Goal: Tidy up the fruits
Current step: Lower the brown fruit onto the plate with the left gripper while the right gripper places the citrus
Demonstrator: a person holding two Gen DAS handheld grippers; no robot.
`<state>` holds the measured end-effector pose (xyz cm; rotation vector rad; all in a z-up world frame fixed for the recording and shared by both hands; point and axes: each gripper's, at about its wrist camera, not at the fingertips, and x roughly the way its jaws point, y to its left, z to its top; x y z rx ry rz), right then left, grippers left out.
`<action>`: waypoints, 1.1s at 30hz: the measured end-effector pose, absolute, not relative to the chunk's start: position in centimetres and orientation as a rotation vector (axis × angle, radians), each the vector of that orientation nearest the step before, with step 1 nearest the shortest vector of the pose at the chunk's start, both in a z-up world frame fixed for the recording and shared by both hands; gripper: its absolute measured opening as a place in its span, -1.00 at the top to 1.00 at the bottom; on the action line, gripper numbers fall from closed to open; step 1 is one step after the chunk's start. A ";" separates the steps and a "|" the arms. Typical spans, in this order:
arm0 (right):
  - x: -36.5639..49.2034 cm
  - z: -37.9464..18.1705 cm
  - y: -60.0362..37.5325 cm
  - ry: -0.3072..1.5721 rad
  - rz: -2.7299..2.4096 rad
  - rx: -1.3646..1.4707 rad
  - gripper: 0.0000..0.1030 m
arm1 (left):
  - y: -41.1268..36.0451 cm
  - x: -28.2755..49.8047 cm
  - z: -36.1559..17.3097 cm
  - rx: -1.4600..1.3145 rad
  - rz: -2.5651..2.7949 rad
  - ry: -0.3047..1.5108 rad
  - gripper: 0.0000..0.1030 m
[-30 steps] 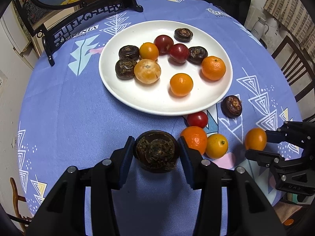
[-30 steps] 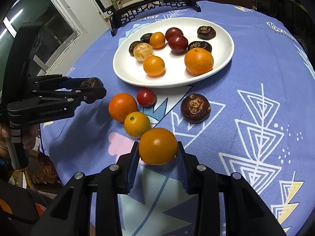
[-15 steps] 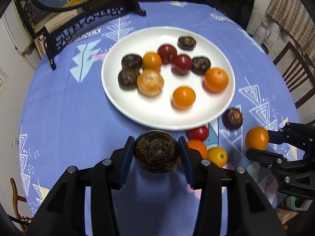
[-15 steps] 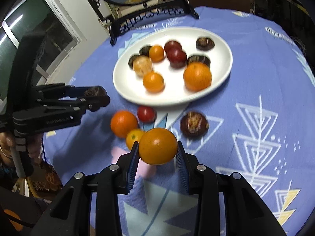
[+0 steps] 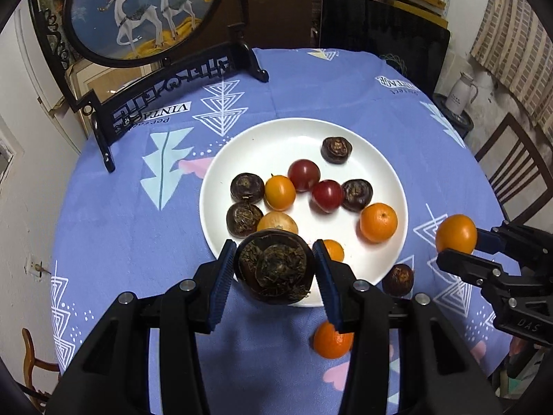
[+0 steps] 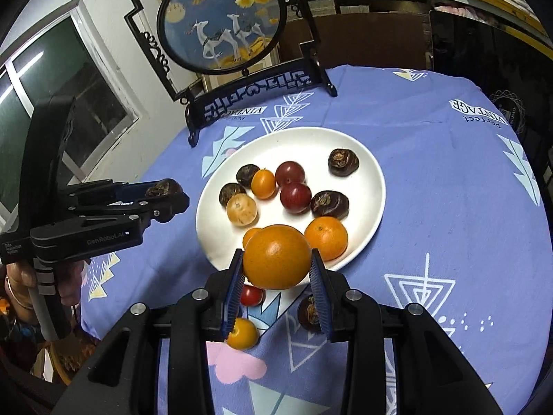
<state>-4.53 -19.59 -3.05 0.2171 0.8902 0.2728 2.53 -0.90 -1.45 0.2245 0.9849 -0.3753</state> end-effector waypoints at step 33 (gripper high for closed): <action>-4.8 -5.4 -19.0 0.958 0.269 0.192 0.27 | -3.4 2.3 -3.8 0.256 -0.404 1.042 0.14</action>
